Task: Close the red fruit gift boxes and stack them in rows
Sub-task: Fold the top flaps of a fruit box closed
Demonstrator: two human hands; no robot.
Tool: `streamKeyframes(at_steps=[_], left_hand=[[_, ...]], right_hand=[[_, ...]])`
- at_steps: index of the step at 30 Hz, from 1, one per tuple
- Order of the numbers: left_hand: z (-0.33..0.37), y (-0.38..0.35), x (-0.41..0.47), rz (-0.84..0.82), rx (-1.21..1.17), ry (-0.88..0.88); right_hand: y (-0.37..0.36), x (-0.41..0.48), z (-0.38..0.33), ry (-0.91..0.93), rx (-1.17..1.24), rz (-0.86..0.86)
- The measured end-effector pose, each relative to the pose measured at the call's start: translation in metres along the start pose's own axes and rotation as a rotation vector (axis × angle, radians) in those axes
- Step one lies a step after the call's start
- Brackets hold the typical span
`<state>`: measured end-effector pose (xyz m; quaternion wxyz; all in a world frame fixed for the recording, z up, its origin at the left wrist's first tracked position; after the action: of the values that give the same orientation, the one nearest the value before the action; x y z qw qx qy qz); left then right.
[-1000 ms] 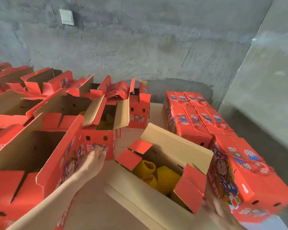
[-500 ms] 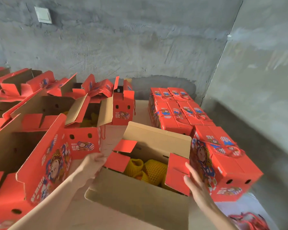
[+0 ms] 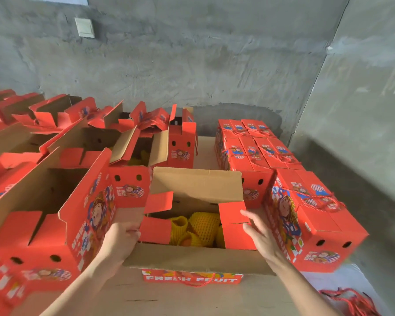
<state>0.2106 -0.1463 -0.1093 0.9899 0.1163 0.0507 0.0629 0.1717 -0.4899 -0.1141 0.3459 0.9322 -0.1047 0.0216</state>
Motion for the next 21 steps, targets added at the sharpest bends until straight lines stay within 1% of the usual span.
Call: streamKeyframes(at_steps=[4,7,9,11,14,16,19,21], left_hand=[[-0.016,0.018,-0.012,0.103,-0.04,0.053],[-0.018,0.024,-0.015,0.101,-0.162,0.098],[-0.012,0.023,-0.015,0.087,-0.145,0.074],[-0.008,0.021,-0.013,0.063,-0.122,0.042],[-0.005,0.021,-0.009,0.008,-0.081,0.016],[-0.004,0.021,-0.007,-0.035,-0.045,-0.021],[-0.002,0.02,0.003,-0.089,0.066,-0.086],[-0.001,0.018,0.01,-0.14,0.18,-0.106]], right_hand=[[-0.008,-0.007,-0.011,0.065,-0.052,-0.035],[-0.005,-0.011,-0.014,0.143,-0.12,-0.012],[-0.002,-0.013,-0.014,0.228,-0.172,-0.03],[0.0,-0.013,-0.009,0.272,-0.197,-0.103],[0.006,-0.015,-0.002,0.268,-0.246,-0.22],[0.01,-0.017,0.005,0.274,-0.316,-0.33],[0.017,-0.019,0.008,0.312,-0.486,-0.494],[0.02,-0.018,0.004,0.324,-0.537,-0.538]])
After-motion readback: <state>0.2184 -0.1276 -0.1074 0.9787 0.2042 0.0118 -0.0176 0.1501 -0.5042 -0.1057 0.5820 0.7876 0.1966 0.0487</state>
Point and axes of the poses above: each hand's wrist, its own x-axis towards the middle knuckle, its own y-axis out of the back of the hand, z = x × y, the point moved 4 cm from there along x, towards the middle knuckle, and after that the axes turned 15 degrees about -x, right-handed, at the moved point
